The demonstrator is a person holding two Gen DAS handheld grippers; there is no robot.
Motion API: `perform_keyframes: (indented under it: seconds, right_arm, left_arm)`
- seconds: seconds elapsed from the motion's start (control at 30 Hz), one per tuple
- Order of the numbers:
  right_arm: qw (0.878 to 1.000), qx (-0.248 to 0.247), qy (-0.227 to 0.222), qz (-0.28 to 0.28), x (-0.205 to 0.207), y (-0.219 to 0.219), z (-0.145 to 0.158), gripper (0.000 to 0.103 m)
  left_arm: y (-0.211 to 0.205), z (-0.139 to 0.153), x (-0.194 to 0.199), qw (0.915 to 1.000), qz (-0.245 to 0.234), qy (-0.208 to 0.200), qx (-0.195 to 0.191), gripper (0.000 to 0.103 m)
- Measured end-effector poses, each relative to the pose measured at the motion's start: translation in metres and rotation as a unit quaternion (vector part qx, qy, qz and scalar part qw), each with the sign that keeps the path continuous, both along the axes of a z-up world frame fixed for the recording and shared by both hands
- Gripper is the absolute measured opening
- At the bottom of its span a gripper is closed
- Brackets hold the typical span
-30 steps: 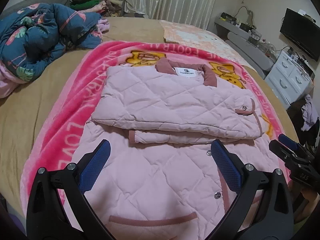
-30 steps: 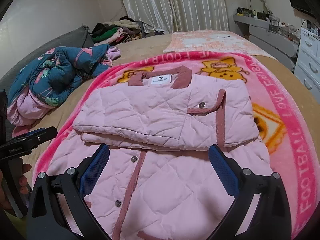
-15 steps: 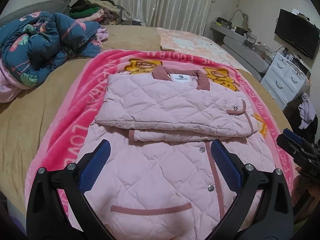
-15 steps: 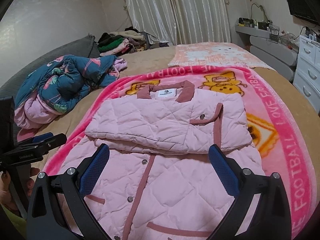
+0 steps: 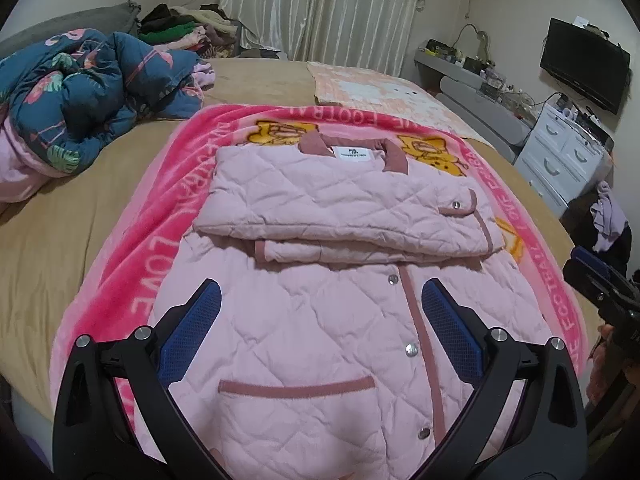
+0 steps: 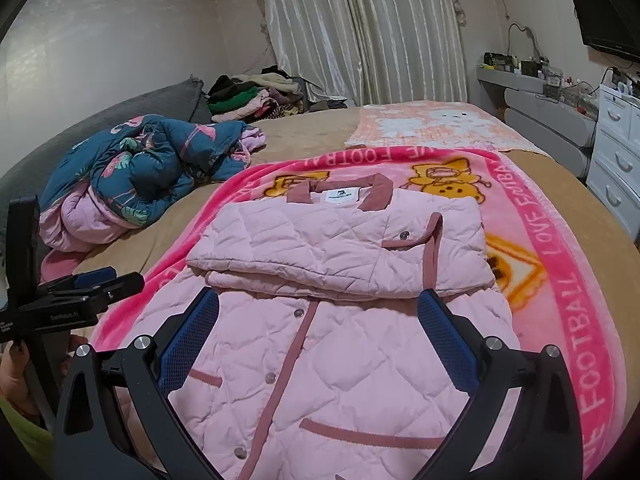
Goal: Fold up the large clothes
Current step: 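Move both tools to the jacket hem and grasp it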
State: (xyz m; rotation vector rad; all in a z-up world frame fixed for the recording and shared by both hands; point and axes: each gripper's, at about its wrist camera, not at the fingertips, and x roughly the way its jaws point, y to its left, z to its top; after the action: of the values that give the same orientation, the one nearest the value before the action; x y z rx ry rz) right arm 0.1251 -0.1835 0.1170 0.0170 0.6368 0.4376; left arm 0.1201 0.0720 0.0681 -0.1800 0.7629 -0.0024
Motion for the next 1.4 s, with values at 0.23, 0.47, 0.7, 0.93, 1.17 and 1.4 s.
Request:
perform_keyframes:
  seconds: [0.23,0.47,0.7,0.93,1.17,1.4]
  right_arm:
    - [1.000,-0.002,-0.001,0.004,-0.013,-0.006,-0.005,0.099]
    - [1.000,-0.008,0.006,0.005,-0.024,-0.014,-0.017,0.099]
    - [1.000,-0.017,0.016,-0.002,-0.034,-0.025,-0.030,0.099]
    - [0.999,-0.023,0.030,-0.007,-0.043,-0.034,-0.043,0.099]
    - [0.999,-0.028,0.040,-0.014,-0.051,-0.045,-0.051,0.099]
    - [0.998,-0.033,0.057,-0.024,-0.057,-0.057,-0.064,0.099]
  left_arm:
    - [-0.004,-0.011,-0.014,1.0000,0.002,0.003,0.008,0.094]
    - [-0.003,-0.024,-0.027,0.9999,0.009,0.010,0.006,0.094]
    - [-0.004,-0.035,-0.039,0.9997,0.017,0.009,0.016,0.094]
    - [0.002,-0.047,-0.047,0.9993,0.021,0.022,0.021,0.094]
    - [0.007,-0.054,-0.057,0.9990,0.027,0.028,0.023,0.094]
    - [0.014,-0.066,-0.066,0.9981,0.036,0.038,0.033,0.094]
